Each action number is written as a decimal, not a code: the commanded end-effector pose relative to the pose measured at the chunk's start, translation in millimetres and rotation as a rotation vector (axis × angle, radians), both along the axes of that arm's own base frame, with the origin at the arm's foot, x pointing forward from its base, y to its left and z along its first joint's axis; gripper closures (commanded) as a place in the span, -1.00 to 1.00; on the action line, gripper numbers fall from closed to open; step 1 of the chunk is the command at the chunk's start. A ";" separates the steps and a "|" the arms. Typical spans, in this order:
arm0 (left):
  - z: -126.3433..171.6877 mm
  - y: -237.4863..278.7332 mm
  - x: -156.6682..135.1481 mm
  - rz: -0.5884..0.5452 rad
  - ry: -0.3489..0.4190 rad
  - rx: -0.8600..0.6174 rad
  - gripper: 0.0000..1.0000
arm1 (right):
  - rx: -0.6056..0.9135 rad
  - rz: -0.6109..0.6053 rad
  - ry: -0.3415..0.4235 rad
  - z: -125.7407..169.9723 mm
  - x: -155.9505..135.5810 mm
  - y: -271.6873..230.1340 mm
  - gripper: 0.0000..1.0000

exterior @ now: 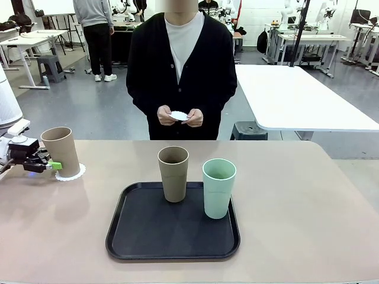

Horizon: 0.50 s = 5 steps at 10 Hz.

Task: Place coasters on the table and set cups on them.
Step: Pick up one Reusable plastic cup and place it on a coaster set by the human.

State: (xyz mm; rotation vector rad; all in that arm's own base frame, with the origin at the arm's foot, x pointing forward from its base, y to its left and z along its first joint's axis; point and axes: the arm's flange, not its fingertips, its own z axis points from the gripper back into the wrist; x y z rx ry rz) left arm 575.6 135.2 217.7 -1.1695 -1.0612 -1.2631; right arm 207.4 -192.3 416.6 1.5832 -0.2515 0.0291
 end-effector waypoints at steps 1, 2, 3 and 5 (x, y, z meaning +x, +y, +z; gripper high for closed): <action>2.3 2.5 -3.7 -0.027 -0.002 0.061 -1.00 | 0.005 -0.002 -0.007 0.3 -0.5 -0.9 -1.00; 3.7 3.3 -4.5 -0.027 -0.006 0.071 -1.00 | 0.005 -0.002 -0.007 0.3 -0.5 -0.9 -1.00; 5.0 4.4 -4.3 -0.025 -0.009 0.081 -1.00 | 0.005 -0.002 -0.007 0.3 -0.5 -0.9 -1.00; 9.4 8.0 -3.7 -0.015 -0.021 0.105 -1.00 | 0.005 -0.002 -0.007 0.3 -0.5 -0.9 -1.00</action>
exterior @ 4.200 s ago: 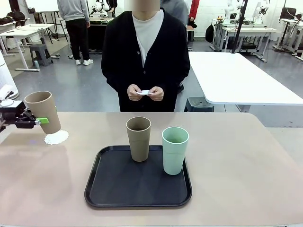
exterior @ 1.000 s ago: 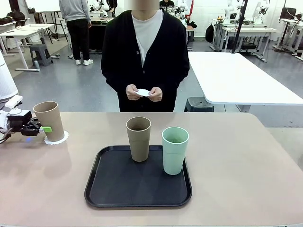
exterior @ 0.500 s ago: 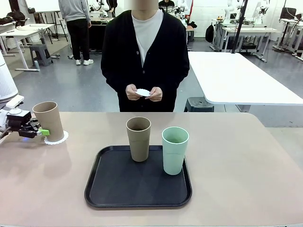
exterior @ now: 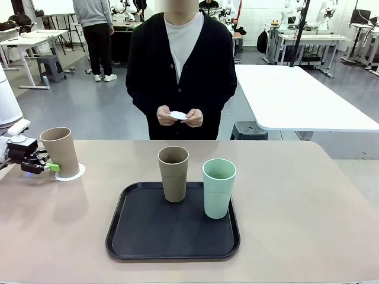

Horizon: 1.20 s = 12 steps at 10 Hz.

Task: Place coasters on the table and set cups on them.
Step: Pick up one Reusable plastic cup and place it on a coaster set by the human.

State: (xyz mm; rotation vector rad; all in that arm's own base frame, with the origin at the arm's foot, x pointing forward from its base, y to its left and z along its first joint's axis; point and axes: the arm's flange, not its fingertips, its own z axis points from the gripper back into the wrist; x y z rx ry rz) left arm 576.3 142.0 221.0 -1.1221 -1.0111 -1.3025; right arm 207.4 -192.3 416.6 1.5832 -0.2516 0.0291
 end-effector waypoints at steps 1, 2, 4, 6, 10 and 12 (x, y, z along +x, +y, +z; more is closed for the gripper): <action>8.5 2.0 -3.4 0.003 -0.021 0.044 -1.00 | 0.005 -0.002 -0.007 0.3 -0.5 -0.9 -1.00; 9.5 2.6 -0.8 0.014 -0.028 0.048 -1.00 | 0.005 -0.002 -0.007 0.3 -0.5 -0.9 -1.00; 11.4 3.9 8.6 0.036 -0.039 0.071 -1.00 | 0.005 -0.002 -0.007 0.3 -0.5 -0.9 -1.00; 13.5 7.1 12.0 0.037 -0.026 0.117 -1.00 | 0.005 -0.002 -0.007 0.3 -0.5 -0.9 -1.00; 20.3 18.0 8.8 0.044 -0.010 0.186 -1.00 | 0.005 -0.002 -0.007 0.3 -0.5 -0.9 -1.00; 28.1 26.1 7.6 0.060 -0.010 0.198 -1.00 | 0.005 -0.002 -0.007 0.3 -0.5 -0.9 -1.00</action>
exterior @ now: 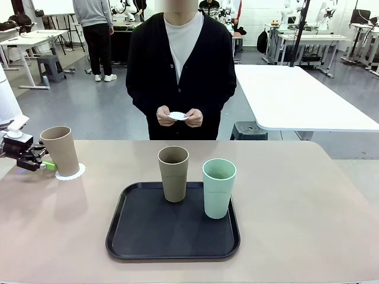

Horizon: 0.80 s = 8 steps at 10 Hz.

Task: Place coasters on the table and set cups on them.
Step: Pick up one Reusable plastic cup and place it on a coaster set by the human.

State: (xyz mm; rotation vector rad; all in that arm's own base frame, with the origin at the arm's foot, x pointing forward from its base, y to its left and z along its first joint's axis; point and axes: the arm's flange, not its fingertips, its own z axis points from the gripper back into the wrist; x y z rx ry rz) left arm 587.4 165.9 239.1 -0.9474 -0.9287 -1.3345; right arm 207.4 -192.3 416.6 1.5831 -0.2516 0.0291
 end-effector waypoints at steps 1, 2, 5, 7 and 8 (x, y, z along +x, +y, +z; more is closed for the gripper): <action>15.1 7.4 -5.0 0.018 0.009 0.050 -1.00 | 0.005 -0.002 -0.007 0.3 -0.5 -0.9 -1.00; 21.2 13.1 -6.7 0.028 -0.004 0.066 -1.00 | 0.005 -0.002 -0.007 0.3 -0.5 -0.9 -1.00; 47.0 28.0 -15.5 0.050 -0.038 0.177 -1.00 | 0.005 -0.002 -0.007 0.3 -0.5 -0.9 -1.00; 77.6 30.8 -26.4 0.058 -0.092 0.278 -1.00 | 0.005 -0.002 -0.007 0.3 -0.5 -0.9 -1.00; 99.5 26.4 -38.7 0.036 -0.145 0.352 -1.00 | 0.005 -0.002 -0.007 0.3 -0.5 -0.9 -1.00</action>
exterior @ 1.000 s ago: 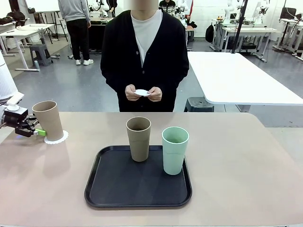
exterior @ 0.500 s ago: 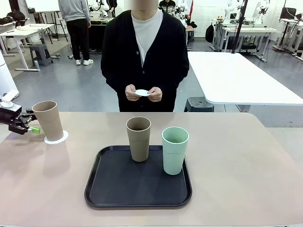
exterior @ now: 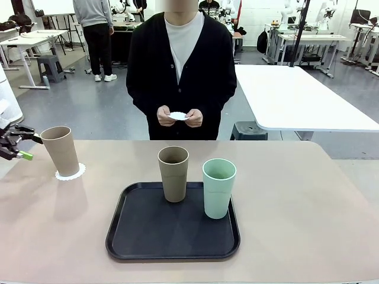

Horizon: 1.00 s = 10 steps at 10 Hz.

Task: Place coasters on the table and set cups on them.
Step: Pick up one Reusable plastic cup and place it on a coaster set by the human.

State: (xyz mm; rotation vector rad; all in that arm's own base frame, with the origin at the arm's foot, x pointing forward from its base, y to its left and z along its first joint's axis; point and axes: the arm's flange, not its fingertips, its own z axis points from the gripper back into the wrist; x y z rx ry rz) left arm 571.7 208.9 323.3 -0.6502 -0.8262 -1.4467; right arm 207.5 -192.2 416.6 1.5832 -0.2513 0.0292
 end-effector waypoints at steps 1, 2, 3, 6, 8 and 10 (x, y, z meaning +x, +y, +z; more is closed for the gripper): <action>44.4 -26.6 -46.8 -0.076 -0.099 0.217 -1.00 | 0.005 -0.002 -0.007 0.3 -0.6 -0.9 -1.00; 72.6 -37.9 -71.4 -0.130 -0.155 0.324 -1.00 | 0.005 -0.002 -0.007 0.3 -0.6 -0.9 -1.00; 97.3 -51.0 -93.3 -0.163 -0.183 0.401 -1.00 | 0.005 -0.002 -0.007 0.3 -0.6 -0.9 -1.00; 161.3 -103.3 -149.0 -0.207 -0.135 0.505 -1.00 | 0.005 -0.002 -0.007 0.3 -0.6 -0.9 -1.00; 188.7 -140.5 -170.4 -0.160 -0.130 0.607 -1.00 | 0.005 -0.002 -0.007 0.3 -0.6 -0.9 -1.00; 205.6 -183.9 -178.6 0.018 -0.051 0.795 -1.00 | 0.005 -0.002 -0.007 0.3 -0.6 -0.9 -1.00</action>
